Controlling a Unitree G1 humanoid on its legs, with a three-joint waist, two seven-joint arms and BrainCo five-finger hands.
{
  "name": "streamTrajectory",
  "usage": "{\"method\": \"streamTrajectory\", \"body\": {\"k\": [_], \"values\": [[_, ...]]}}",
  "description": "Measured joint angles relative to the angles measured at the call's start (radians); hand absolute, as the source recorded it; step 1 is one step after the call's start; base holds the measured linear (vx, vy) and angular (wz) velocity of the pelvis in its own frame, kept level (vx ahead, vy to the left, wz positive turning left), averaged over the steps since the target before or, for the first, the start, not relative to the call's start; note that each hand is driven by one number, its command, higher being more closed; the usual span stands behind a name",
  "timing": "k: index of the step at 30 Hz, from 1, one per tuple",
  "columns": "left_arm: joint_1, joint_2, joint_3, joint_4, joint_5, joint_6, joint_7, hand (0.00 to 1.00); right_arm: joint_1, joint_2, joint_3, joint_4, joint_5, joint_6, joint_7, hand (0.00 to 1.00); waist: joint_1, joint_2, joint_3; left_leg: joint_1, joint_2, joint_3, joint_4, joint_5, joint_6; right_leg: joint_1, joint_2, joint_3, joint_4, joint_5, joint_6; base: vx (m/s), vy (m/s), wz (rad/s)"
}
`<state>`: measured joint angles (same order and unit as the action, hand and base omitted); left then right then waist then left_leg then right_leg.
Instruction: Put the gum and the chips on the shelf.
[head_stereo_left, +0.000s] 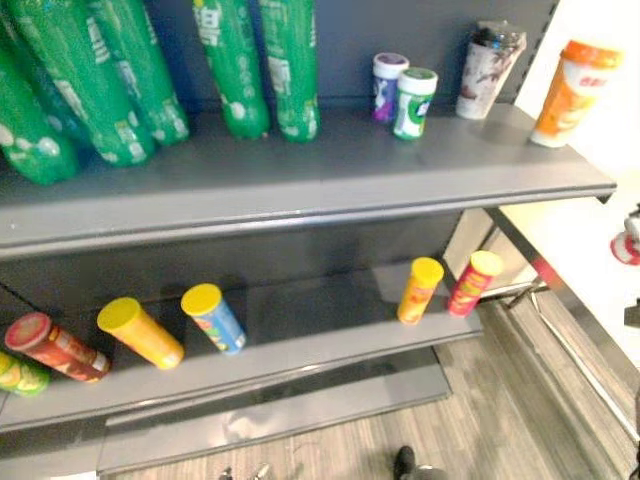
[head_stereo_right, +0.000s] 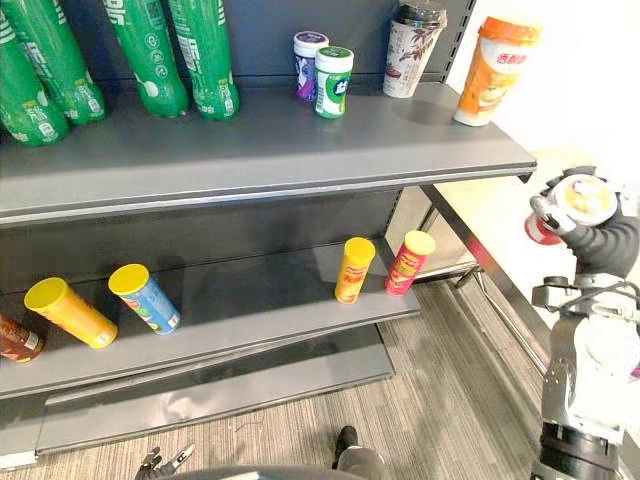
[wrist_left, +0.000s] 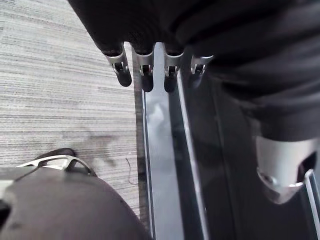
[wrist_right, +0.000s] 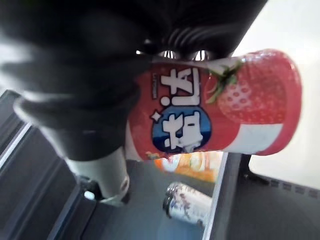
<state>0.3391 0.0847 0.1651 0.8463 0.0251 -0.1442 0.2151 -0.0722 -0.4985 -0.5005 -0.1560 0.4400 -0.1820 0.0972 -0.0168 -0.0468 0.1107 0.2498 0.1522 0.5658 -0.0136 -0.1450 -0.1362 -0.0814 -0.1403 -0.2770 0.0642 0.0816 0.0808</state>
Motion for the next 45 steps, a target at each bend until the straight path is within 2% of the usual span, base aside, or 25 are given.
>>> {"method": "streamTrajectory", "body": {"k": [10,17,20,23,27,28,29,30,34,37,40,45], "values": [[-0.002,0.0,-0.002,0.021,0.036,-0.008,0.004,0.0,-0.189,-0.069,0.155,-0.002,0.041,0.102,0.051,1.0,0.026,0.004,-0.002,-0.001,0.004,-0.03,0.002,0.0,0.001,0.025,-0.004,-0.031,-0.014,0.004,-0.001,-0.01,-0.014,0.08],[0.001,0.001,-0.016,0.023,0.036,-0.008,-0.004,0.0,-0.319,-0.107,0.233,0.026,0.053,0.15,0.056,1.0,0.049,0.009,-0.003,-0.004,0.006,-0.058,0.003,0.002,0.002,0.041,-0.01,-0.058,-0.018,0.004,-0.001,-0.01,-0.022,0.11],[0.001,0.006,-0.028,0.023,0.037,-0.008,-0.005,0.0,-0.363,-0.112,0.273,0.038,0.09,0.169,0.055,1.0,0.05,0.009,-0.003,-0.002,0.005,-0.063,0.003,0.002,0.003,0.048,-0.014,-0.065,-0.018,0.004,-0.001,-0.01,-0.015,0.07],[-0.001,0.008,-0.044,0.023,0.037,-0.008,-0.006,0.0,-0.4,-0.112,0.305,0.06,0.142,0.212,0.05,1.0,0.058,0.01,-0.003,-0.004,0.001,-0.072,0.004,0.003,0.004,0.051,-0.02,-0.072,-0.017,0.004,-0.001,-0.02,-0.014,0.07],[-0.003,0.009,-0.058,0.023,0.037,-0.008,-0.006,0.0,-0.458,-0.095,0.37,0.083,0.282,0.297,0.016,1.0,0.066,0.012,-0.003,-0.003,0.001,-0.075,0.004,0.005,0.006,0.051,-0.021,-0.074,-0.015,0.004,-0.001,-0.01,-0.008,0.0],[-0.006,0.018,-0.065,0.023,0.037,-0.007,-0.006,0.0,-0.477,-0.067,0.375,0.091,0.336,0.337,-0.008,1.0,0.074,0.015,-0.004,-0.003,0.001,-0.075,0.004,0.005,0.007,0.052,-0.02,-0.074,-0.014,0.004,-0.001,0.0,0.0,0.0],[-0.008,0.019,-0.069,0.023,0.037,-0.007,-0.006,0.0,-0.481,-0.059,0.381,0.093,0.356,0.349,-0.021,1.0,0.076,0.015,-0.004,-0.003,0.001,-0.075,0.004,0.006,0.007,0.052,-0.021,-0.074,-0.014,0.004,-0.001,0.0,0.0,0.0],[-0.011,0.019,-0.082,0.023,0.037,-0.007,-0.006,0.0,-0.49,-0.041,0.397,0.094,0.395,0.38,-0.044,1.0,0.08,0.017,-0.003,-0.003,0.001,-0.077,0.004,0.007,0.007,0.053,-0.022,-0.076,-0.014,0.004,-0.001,0.0,0.0,0.0],[-0.018,0.029,-0.096,0.023,0.036,-0.006,-0.01,0.0,-0.538,0.017,0.439,0.096,0.439,0.453,-0.117,1.0,0.088,0.019,-0.004,-0.004,0.001,-0.081,0.004,0.009,0.008,0.055,-0.023,-0.082,-0.014,0.004,-0.001,-0.01,-0.024,0.04],[-0.025,0.031,-0.101,0.023,0.036,-0.006,-0.016,0.0,-0.572,0.031,0.452,0.118,0.445,0.484,-0.157,1.0,0.104,0.02,-0.004,-0.003,0.001,-0.086,0.003,0.012,0.008,0.06,-0.025,-0.088,-0.014,0.004,-0.001,-0.01,-0.022,0.06],[-0.025,0.032,-0.102,0.023,0.036,-0.004,-0.021,0.0,-0.603,0.046,0.468,0.137,0.443,0.503,-0.181,1.0,0.105,0.02,-0.003,-0.004,0.0,-0.094,-0.001,0.015,0.008,0.064,-0.028,-0.097,-0.015,0.004,-0.001,-0.01,-0.022,0.08],[-0.029,0.037,-0.113,0.023,0.037,0.002,-0.023,0.0,-0.615,0.047,0.474,0.147,0.426,0.53,-0.174,1.0,0.106,0.02,-0.003,-0.005,-0.001,-0.102,-0.003,0.018,0.009,0.067,-0.03,-0.103,-0.015,0.004,-0.001,-0.01,-0.02,0.04]]}}
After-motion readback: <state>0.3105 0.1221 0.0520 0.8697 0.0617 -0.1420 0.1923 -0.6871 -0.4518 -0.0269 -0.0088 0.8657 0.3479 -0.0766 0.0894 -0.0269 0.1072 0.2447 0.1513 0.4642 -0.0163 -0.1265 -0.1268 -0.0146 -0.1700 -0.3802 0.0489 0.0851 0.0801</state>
